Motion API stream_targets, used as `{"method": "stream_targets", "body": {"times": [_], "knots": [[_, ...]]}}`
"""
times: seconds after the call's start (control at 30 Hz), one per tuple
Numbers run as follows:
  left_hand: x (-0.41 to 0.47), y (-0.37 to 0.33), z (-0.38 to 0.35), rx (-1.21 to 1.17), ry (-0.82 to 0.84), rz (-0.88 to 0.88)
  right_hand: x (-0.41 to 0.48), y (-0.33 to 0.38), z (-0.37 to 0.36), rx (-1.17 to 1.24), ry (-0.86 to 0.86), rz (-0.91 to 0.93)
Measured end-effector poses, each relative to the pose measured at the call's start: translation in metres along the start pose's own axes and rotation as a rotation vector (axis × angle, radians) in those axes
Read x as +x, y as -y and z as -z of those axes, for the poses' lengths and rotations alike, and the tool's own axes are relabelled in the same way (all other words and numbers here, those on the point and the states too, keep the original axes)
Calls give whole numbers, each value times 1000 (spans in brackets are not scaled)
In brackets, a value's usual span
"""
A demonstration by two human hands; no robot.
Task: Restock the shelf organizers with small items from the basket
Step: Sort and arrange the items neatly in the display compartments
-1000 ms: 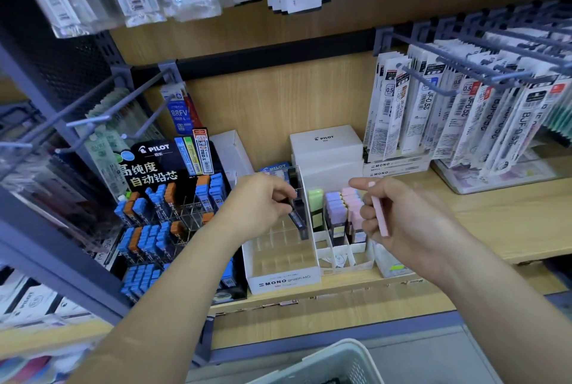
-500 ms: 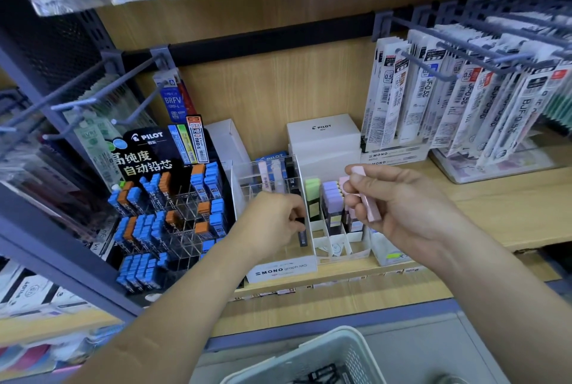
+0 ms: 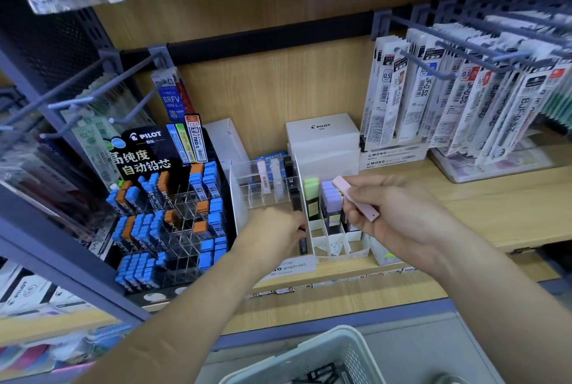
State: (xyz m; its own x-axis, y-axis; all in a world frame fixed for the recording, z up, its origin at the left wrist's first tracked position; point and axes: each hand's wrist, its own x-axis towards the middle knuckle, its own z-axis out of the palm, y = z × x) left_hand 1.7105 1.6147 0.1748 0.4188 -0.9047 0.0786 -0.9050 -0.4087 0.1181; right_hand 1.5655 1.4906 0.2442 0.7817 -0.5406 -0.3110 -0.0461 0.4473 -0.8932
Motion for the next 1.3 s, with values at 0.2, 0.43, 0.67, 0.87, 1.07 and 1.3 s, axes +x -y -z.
{"method": "stream_targets", "body": {"times": [0.2, 0.43, 0.67, 0.87, 1.07, 1.3], "knots": [[1, -4, 10, -93, -72, 94, -2, -3, -2, -98, 3, 14], [1, -25, 71, -1400, -23, 360, -4, -6, -8, -254, 86, 45], [-8, -9, 88, -1402, 30, 195, -5, -4, -11, -68, 128, -54], [-6, 5, 103, -1232, -232, 262, -8, -4, -18, -6, 156, -116], [2, 40, 97, -665, -551, 471, -2, -3, -14, -89, 9, -44], [19, 43, 68, -290, -510, 365, -3, -4, -10, -145, 9, -35]]}}
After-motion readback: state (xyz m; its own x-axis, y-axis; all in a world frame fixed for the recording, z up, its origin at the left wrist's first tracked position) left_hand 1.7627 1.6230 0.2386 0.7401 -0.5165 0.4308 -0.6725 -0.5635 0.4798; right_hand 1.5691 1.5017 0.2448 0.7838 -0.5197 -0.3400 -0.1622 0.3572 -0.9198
